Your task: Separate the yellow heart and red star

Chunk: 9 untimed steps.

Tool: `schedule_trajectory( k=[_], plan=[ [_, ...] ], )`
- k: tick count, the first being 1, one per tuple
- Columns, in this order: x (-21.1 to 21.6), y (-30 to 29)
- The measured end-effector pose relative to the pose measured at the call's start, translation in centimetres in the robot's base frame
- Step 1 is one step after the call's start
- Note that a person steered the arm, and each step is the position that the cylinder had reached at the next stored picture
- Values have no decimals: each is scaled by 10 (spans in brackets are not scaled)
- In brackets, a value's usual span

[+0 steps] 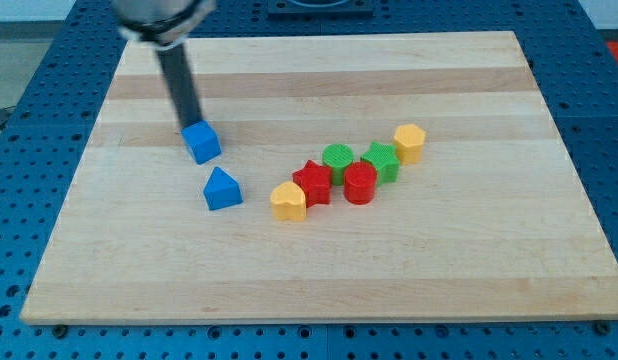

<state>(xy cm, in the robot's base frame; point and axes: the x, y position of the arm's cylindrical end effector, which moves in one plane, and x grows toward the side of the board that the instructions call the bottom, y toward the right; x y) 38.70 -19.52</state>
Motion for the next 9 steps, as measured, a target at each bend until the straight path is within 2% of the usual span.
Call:
schedule_trajectory(
  k=[1, 2, 3, 5, 6, 7, 8, 9],
  plan=[
    [38, -26],
    [83, -8],
    [115, 72],
    [108, 298],
    [101, 347],
    [108, 332],
    [163, 297],
    [225, 355]
  ],
)
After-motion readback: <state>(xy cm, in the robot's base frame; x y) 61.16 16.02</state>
